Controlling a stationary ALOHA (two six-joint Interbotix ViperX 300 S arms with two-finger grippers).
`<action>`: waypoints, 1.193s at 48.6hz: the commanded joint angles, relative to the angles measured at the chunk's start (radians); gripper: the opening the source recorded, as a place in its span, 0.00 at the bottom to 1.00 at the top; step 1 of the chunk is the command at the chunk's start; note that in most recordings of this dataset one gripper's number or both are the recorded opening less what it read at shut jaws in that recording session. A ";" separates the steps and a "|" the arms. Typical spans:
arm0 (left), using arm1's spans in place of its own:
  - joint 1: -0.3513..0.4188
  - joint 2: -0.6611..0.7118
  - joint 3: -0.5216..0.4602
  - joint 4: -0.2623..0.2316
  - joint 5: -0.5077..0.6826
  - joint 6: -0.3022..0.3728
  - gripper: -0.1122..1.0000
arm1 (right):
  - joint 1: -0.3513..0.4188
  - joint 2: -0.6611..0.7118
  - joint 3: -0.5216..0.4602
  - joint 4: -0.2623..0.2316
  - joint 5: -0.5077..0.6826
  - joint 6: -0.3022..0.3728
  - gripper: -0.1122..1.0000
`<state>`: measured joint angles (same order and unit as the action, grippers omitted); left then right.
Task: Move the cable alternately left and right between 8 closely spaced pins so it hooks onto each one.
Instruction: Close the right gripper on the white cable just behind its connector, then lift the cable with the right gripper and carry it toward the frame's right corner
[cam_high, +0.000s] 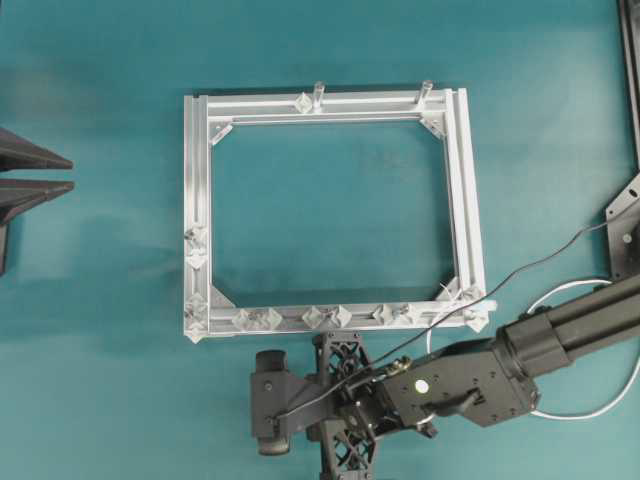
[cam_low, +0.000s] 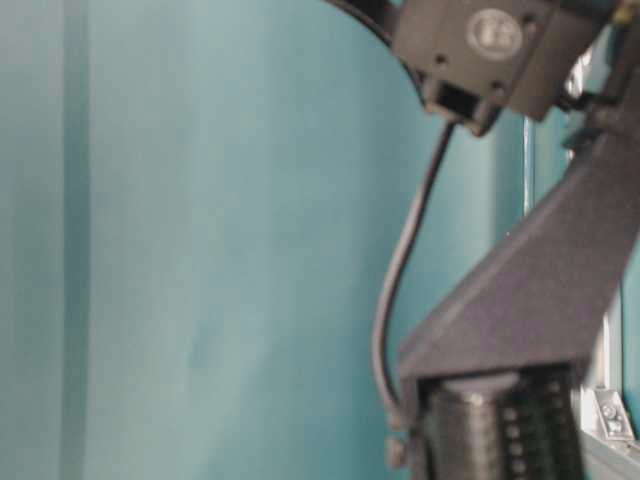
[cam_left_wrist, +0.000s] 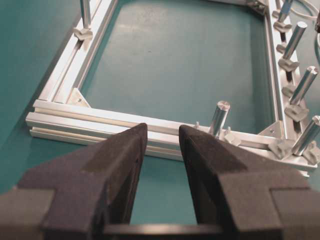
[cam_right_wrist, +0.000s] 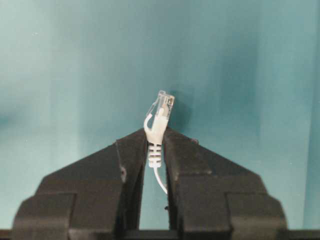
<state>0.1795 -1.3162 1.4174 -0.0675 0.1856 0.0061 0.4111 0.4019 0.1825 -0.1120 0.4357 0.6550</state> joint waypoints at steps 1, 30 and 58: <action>-0.002 0.008 -0.009 0.003 -0.012 0.005 0.45 | 0.005 -0.026 -0.029 0.000 0.017 0.000 0.21; -0.002 0.008 -0.006 0.003 -0.018 0.003 0.45 | 0.041 -0.155 0.000 -0.092 0.318 0.423 0.21; 0.003 0.008 -0.006 0.003 -0.018 0.002 0.45 | 0.144 -0.319 0.189 -0.209 0.494 1.063 0.21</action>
<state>0.1810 -1.3162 1.4220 -0.0675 0.1764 0.0061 0.5446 0.1442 0.3590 -0.3129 0.9020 1.6613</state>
